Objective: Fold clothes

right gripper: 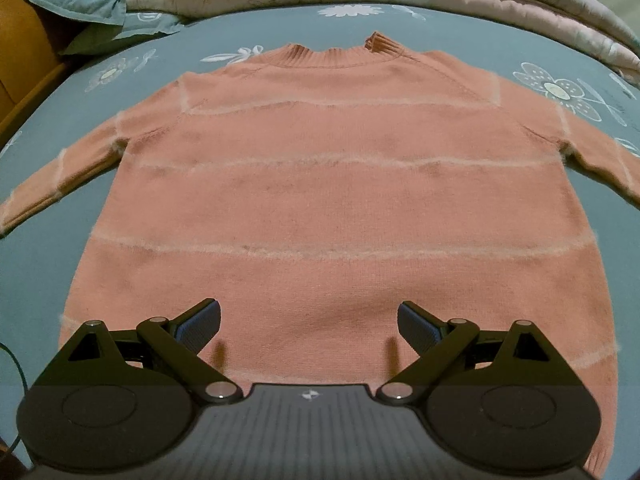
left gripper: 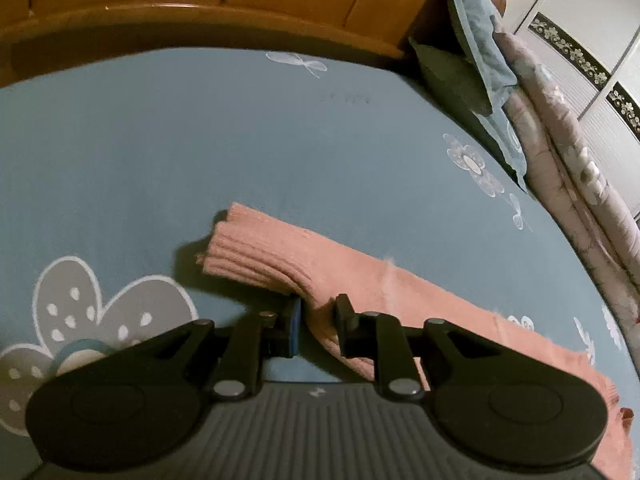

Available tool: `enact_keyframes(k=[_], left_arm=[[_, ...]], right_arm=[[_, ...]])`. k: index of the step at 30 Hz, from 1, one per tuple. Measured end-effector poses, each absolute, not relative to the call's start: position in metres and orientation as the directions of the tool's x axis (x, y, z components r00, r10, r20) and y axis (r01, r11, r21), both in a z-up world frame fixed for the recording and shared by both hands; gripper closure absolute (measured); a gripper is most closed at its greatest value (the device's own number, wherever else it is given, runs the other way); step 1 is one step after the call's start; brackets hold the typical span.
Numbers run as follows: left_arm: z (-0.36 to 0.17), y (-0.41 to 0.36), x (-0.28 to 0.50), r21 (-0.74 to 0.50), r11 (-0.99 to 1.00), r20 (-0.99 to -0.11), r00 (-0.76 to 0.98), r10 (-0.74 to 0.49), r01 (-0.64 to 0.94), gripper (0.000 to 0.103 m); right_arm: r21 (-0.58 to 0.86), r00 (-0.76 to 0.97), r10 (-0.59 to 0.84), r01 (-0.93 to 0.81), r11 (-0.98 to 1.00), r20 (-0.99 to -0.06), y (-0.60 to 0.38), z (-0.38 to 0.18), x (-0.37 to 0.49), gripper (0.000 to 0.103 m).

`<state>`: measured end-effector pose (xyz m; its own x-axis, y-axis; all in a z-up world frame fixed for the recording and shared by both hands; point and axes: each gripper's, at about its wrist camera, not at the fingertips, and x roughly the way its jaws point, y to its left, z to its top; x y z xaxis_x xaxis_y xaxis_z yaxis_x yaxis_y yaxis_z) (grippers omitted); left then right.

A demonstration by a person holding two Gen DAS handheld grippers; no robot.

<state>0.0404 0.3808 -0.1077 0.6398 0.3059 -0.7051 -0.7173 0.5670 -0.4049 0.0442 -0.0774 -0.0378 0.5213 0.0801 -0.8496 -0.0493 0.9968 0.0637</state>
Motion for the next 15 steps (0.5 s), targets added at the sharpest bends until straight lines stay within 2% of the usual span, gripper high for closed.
enact_keyframes(k=[2,4,7,13,15], left_arm=[[-0.114,0.385,0.038,-0.408,0.534,-0.738,0.612,0.286,-0.741,0.077],[-0.113,0.385,0.026,-0.416,0.513,-0.746,0.604,0.279,-0.751,0.077],[-0.095,0.384,0.01,-0.317,0.522,-0.762,0.54,0.356,-0.792,0.064],[-0.059,0.381,0.01,-0.299,0.633,-0.698,0.616,0.365,-0.714,0.046],[-0.056,0.371,0.027,-0.29,0.695,-0.684,0.65,0.331,-0.658,0.046]], right_arm=[[0.068,0.518,0.085,-0.052,0.996,-0.851,-0.077,-0.04,0.045,0.005],[0.056,0.509,0.08,-0.061,0.997,-0.857,-0.075,-0.043,0.047,0.005],[0.022,0.488,0.052,-0.067,0.998,-0.871,-0.071,-0.05,0.049,0.003],[0.011,0.453,0.041,-0.069,0.998,-0.891,-0.068,-0.067,0.05,0.0],[-0.024,0.451,0.021,-0.093,0.995,-0.892,-0.062,-0.069,0.05,0.0]])
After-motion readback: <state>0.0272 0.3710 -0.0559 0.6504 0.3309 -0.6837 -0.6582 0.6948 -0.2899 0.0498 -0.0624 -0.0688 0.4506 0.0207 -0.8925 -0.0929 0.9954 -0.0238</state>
